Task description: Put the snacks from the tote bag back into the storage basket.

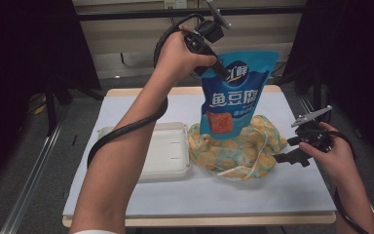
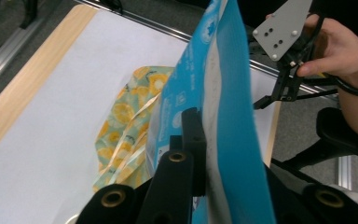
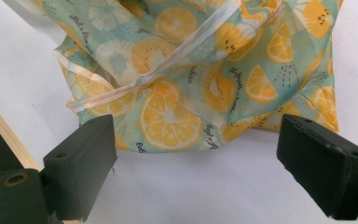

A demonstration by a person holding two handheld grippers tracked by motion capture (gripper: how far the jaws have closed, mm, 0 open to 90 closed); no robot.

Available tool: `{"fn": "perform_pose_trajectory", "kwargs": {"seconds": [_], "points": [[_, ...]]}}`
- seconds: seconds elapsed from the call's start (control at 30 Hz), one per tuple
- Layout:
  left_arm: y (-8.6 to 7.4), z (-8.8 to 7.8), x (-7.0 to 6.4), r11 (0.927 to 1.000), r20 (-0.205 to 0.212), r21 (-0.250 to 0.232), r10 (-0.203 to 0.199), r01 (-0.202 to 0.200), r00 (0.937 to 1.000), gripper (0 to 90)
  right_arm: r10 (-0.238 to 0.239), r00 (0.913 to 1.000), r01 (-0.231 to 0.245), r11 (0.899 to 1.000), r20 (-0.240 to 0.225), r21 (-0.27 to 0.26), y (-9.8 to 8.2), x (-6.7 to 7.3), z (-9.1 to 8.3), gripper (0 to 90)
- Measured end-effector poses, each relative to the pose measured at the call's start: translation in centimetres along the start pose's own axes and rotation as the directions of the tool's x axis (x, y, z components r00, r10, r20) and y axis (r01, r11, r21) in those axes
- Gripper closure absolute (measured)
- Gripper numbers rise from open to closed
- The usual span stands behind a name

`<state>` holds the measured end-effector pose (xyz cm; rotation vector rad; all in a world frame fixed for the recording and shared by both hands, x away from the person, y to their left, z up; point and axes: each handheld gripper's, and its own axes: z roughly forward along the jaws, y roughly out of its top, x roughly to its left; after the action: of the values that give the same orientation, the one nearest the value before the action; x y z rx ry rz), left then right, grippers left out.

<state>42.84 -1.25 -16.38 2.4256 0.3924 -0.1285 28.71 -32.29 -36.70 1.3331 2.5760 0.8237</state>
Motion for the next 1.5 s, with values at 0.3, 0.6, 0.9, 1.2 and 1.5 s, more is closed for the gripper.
{"fn": "perform_pose_trajectory", "kwargs": {"seconds": [0.3,0.6,0.9,1.2,1.5], "points": [[-1.6,-1.3,0.4,0.9995,0.006,0.002,-0.03,0.03,0.9995,90.0,-0.004,1.0,0.004,1.0,-0.006,0.007,0.0,0.1,0.1,11.5],[-3.3,-2.9,0.9,0.999,-0.02,0.011,-0.044,0.044,0.9988,90.0,-0.005,1.0,0.005,1.0,-0.001,0.016,0.1,0.3,0.1,11.5],[-4.8,-3.6,1.5,0.9972,-0.026,0.042,-0.06,0.061,0.9978,90.0,-0.004,1.0,0.004,1.0,0.0,0.017,0.1,0.4,0.0,11.3],[-6.0,-4.2,1.9,0.9948,-0.046,0.038,-0.093,0.095,0.9946,90.0,-0.008,1.0,0.008,1.0,-0.001,0.008,0.0,0.3,-0.1,11.2],[-7.2,-4.8,2.4,0.993,-0.049,0.035,-0.111,0.113,0.9926,90.0,-0.015,0.9999,0.015,1.0,-0.003,0.014,0.0,0.2,0.0,11.3]]}}
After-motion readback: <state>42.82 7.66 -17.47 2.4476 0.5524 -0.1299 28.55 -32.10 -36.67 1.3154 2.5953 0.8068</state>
